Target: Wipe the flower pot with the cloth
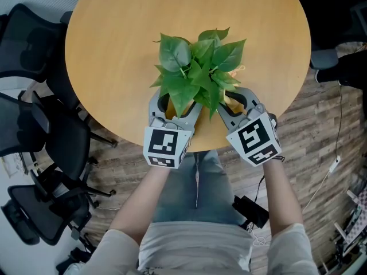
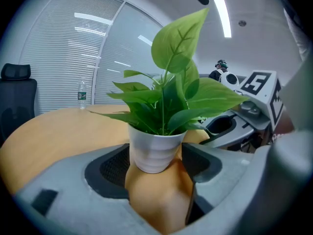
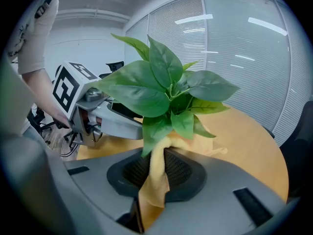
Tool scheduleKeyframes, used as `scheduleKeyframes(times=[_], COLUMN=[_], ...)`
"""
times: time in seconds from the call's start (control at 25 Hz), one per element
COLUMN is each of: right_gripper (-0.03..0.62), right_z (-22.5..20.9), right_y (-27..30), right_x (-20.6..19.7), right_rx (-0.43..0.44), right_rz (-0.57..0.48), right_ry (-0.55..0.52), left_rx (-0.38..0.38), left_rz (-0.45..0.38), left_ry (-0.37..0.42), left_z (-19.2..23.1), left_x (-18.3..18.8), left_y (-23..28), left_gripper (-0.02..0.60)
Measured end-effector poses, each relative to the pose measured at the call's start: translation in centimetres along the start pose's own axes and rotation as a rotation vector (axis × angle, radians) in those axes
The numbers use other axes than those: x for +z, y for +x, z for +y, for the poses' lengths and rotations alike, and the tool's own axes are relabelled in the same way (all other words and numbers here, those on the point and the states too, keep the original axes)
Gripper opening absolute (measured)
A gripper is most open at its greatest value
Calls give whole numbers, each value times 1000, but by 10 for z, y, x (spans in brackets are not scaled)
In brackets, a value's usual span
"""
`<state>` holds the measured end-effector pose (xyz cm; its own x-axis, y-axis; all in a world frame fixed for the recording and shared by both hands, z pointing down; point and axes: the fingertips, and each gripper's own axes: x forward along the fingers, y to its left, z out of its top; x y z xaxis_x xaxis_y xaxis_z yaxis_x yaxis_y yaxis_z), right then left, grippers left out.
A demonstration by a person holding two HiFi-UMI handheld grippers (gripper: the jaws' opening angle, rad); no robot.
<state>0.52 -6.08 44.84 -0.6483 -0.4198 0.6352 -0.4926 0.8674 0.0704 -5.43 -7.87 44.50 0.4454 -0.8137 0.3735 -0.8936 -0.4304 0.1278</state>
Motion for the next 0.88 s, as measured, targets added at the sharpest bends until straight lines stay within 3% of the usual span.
scheduleKeyframes(times=[0.12,0.24,0.6,0.88], right_gripper=[60,60,60,60], right_z=[-3,-7,-14,-17], right_y=[-2,-2,0,4], right_x=[-2,-2,-2,-1], right_rx=[-6,-16,-35,-40], right_rz=[3,5,16,24], right_ry=[3,5,24,24], left_rx=[-64,-174,-490,-628], left_rz=[-3,-12,-29,-46], left_ry=[51,101,206,214], left_z=[8,14,18,15], left_x=[-2,-1,8,18], left_y=[-4,-3,4,17], left_gripper=[337,346,441,478])
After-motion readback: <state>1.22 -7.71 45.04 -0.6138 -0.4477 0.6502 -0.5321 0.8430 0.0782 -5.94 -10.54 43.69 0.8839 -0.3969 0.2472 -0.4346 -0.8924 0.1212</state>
